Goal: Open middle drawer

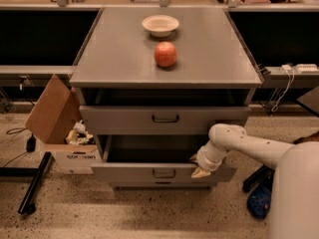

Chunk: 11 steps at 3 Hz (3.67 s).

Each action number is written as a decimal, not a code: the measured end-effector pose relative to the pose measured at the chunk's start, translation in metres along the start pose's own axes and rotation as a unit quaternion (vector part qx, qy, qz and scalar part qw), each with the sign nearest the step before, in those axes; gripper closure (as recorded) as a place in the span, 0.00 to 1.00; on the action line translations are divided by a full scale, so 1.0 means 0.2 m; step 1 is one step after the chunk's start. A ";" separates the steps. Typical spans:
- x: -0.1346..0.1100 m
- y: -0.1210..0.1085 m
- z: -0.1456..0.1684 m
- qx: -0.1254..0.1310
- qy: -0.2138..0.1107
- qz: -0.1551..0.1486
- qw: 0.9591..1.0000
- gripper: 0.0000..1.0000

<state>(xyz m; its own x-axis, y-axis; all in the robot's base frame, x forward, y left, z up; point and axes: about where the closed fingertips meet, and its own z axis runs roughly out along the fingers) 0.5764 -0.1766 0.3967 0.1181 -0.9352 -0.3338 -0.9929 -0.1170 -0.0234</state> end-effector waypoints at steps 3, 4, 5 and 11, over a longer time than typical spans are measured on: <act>-0.02 0.11 -0.04 0.006 0.002 0.003 1.000 0.73; -0.02 0.11 -0.04 0.006 0.002 0.003 1.000 0.42; -0.02 0.11 -0.04 0.006 0.002 0.003 1.000 0.19; -0.17 0.42 -0.01 -0.049 0.082 -0.083 0.992 0.71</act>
Offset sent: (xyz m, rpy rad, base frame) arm -0.1628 -0.0113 0.0651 0.0159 -0.0595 -0.1085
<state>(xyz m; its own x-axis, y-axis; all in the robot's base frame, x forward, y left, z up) 0.4889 -0.1551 0.4089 0.2894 -0.9409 -0.1759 -0.9539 -0.2988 0.0291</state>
